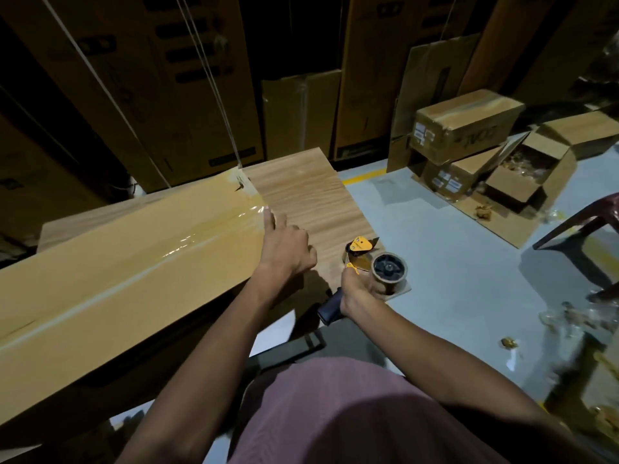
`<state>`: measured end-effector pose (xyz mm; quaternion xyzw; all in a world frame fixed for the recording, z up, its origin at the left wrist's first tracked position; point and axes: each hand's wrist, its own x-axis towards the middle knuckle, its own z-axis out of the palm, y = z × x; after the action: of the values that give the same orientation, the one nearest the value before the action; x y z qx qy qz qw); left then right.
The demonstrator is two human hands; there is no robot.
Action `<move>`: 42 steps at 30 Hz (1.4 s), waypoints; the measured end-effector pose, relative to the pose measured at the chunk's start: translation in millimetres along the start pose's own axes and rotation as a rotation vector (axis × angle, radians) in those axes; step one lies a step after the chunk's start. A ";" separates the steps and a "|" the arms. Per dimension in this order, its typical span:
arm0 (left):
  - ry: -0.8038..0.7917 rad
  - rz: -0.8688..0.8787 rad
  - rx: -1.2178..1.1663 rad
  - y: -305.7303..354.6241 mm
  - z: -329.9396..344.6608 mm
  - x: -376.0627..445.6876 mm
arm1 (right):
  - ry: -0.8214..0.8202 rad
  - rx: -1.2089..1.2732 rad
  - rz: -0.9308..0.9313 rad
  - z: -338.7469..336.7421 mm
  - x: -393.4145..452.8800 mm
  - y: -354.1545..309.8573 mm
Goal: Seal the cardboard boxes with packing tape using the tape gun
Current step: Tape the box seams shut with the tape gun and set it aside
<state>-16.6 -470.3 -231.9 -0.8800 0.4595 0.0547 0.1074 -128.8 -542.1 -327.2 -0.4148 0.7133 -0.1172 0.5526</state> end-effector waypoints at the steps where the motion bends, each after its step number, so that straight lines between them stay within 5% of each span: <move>1: 0.010 0.004 0.025 6.6 -1.0 -2.3 | -0.060 0.048 0.044 4.2 14.1 5.3; 5: 0.058 -0.016 -0.037 11.8 -7.8 10.4 | -0.309 0.132 0.272 -8.3 10.6 6.0; 9: 0.089 -0.047 -0.015 -25.2 -12.5 32.0 | -0.386 0.107 0.304 -16.3 11.9 6.4; 19: -0.258 -0.068 0.134 -15.9 -27.5 51.3 | -0.506 0.246 0.357 -16.3 3.4 3.9; 24: -0.050 0.063 -0.237 -6.3 -13.8 32.7 | -0.551 0.687 0.347 -20.5 -18.7 -23.7; 27: 0.150 0.180 -0.693 -9.4 -11.6 8.7 | -0.574 0.815 0.302 -24.4 -26.1 -43.5; 31: 0.298 -0.010 -1.329 -26.2 -10.7 -6.3 | -0.737 1.104 0.343 -23.5 -38.1 -55.6; 36: 0.192 -0.295 -1.758 -70.6 -38.7 -12.7 | -1.029 0.949 0.145 -16.0 -92.9 -77.8; 42: -0.171 -0.258 -1.849 -139.4 -74.8 -23.6 | -1.046 0.477 -0.304 0.5 -140.0 -89.5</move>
<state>84.1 -392.0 -135.4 -0.6533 0.1230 0.4503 -0.5961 -80.6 -497.2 -174.6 -0.3794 0.2331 -0.1320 0.8856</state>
